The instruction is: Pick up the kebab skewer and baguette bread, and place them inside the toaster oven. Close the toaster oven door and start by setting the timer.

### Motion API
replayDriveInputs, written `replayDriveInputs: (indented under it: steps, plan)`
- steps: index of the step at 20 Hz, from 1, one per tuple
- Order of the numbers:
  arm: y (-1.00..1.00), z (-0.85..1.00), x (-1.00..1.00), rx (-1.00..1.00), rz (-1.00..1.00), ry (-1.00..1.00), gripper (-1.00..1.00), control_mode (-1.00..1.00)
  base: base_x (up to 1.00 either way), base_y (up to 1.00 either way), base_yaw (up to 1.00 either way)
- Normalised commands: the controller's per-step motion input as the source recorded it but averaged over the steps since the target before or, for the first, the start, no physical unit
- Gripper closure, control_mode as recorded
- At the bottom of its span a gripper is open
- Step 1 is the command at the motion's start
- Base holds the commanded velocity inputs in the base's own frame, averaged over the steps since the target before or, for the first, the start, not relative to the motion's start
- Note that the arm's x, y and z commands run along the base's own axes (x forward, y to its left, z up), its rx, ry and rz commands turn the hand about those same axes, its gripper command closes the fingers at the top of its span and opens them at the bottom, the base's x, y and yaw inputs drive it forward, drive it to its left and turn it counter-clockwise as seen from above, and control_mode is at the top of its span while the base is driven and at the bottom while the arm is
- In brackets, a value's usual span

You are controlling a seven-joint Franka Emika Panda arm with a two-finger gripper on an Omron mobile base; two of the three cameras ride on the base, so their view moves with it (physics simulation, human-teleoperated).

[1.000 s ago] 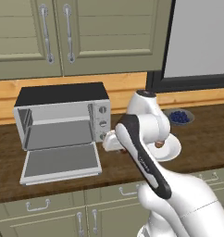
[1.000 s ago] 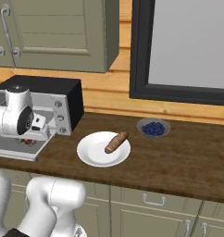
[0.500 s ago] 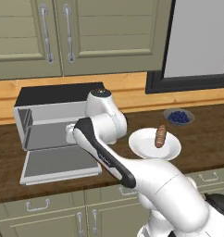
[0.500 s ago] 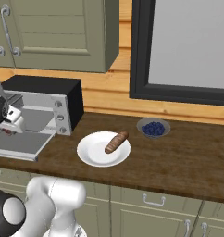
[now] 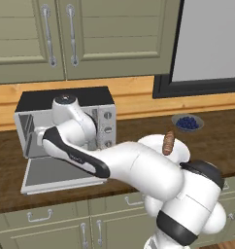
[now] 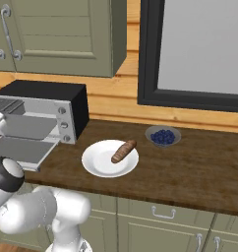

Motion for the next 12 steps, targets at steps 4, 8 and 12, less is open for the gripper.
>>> replayDriveInputs:
  steps: [4, 8, 12]
  plan:
    - [0.29, -0.01, 0.53, 0.0, -0.03, 0.0, 1.0, -1.0, 0.0, 0.0, 0.0]
    - [0.04, -0.06, 0.4, 0.0, 0.0, 0.0, 1.0, -1.0, 0.0, 0.0, 0.0]
    - [0.01, -0.44, 0.17, 0.0, 0.0, 0.0, 1.0, -1.0, 0.0, 0.0, 0.0]
